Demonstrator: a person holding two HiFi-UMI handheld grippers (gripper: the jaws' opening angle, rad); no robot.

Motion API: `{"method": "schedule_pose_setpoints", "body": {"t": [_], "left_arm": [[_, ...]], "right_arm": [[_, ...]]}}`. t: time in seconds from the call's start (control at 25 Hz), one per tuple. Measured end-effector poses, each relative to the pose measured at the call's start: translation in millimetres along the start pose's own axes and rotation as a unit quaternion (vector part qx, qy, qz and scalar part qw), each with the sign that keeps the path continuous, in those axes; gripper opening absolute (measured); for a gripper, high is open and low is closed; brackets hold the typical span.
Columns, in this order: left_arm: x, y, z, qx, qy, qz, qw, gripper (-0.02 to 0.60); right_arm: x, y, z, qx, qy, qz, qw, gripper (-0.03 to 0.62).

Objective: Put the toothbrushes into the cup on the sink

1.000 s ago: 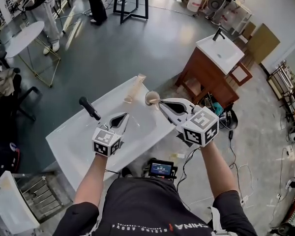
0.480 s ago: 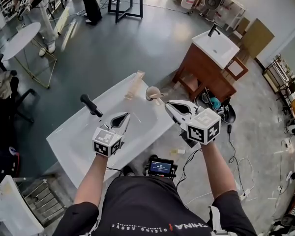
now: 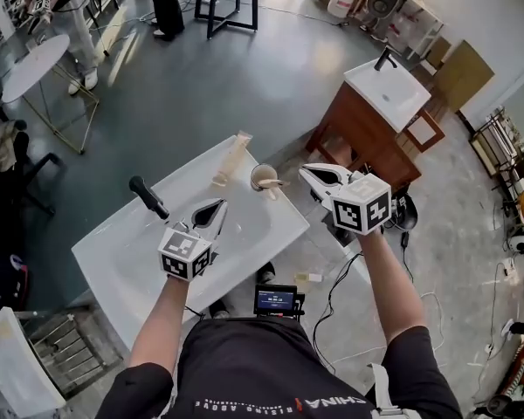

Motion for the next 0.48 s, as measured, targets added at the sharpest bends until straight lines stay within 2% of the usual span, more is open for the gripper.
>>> {"method": "schedule_pose_setpoints", "body": {"t": [0.2,0.48], "left_arm": [[4,-39,10,-0.044,0.017,0.025,0.9986,0.003],[12,-83,23,-0.109,0.049,0.043,0.9919,0.003]], "right_arm": [[-17,-59,-66,-0.04,-0.001,0.06,0.997,0.011],[-34,-153,-140,-0.1,0.013,0.143,0.985,0.03]]}}
Point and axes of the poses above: the fingertips, and each gripper's own axes: y backward along the fingers, z to its left, x out of its underside, the point moved 9 cm from there along y, backward along the fingers, and after that the axes turned 15 degrees about -y, right-handed, at the moved point
